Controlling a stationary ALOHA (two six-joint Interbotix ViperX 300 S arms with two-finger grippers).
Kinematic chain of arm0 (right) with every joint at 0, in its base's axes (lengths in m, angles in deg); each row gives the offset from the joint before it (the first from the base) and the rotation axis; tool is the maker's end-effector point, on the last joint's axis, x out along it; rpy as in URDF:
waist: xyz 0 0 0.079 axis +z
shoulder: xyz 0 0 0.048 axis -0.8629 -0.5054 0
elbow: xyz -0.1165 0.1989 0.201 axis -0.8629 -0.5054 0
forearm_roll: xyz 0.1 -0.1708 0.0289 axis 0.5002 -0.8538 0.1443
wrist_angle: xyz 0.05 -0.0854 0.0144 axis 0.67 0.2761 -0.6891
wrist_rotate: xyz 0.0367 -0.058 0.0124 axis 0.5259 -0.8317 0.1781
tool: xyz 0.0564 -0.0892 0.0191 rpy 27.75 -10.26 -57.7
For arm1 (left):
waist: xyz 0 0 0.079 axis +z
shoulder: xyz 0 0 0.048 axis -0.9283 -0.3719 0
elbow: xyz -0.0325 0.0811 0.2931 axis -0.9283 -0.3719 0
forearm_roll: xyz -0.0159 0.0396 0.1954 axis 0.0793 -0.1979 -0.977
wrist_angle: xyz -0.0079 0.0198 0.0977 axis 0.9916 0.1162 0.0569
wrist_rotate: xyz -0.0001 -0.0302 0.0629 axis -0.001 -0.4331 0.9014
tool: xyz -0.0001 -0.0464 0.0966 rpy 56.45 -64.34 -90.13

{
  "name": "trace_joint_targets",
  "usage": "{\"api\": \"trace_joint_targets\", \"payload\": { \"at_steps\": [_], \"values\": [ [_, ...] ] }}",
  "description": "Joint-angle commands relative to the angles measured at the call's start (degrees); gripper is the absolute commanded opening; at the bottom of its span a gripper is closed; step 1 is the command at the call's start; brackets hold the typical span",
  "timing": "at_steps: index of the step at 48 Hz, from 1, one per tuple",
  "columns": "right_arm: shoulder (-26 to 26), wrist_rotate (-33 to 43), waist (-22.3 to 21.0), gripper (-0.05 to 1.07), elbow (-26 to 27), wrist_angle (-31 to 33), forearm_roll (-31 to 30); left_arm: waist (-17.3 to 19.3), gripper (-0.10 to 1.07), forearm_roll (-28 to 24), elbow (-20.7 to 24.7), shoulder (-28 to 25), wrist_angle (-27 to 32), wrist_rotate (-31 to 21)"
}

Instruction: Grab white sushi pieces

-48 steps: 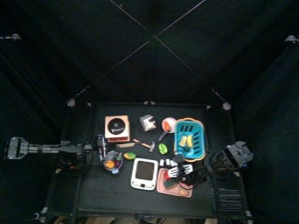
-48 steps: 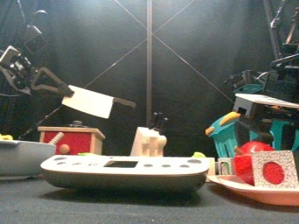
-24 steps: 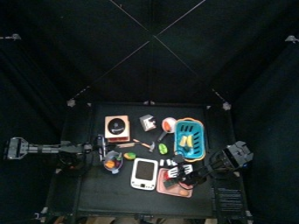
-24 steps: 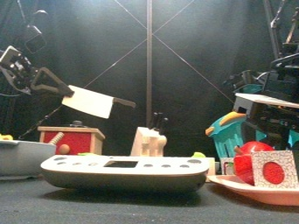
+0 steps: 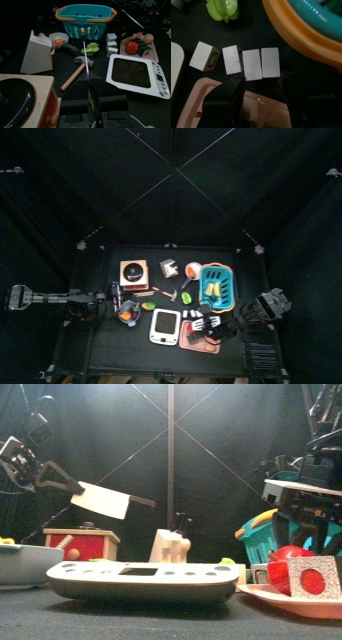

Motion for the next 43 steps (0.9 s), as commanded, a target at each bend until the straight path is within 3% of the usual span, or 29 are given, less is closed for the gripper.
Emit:
{"api": "trace_joint_targets", "payload": {
  "at_steps": [1,43],
  "values": [
    [2.5,-0.1,0.6,0.69,1.4,1.8,-0.4,-0.1,0.34,0.1,0.8,-0.1,-0.3,0.1],
    [4.9,-0.4,3.8,0.69,3.3,2.4,-1.9,-0.1,0.34,0.1,0.9,0.0,-0.3,0.1]
  ]
}}
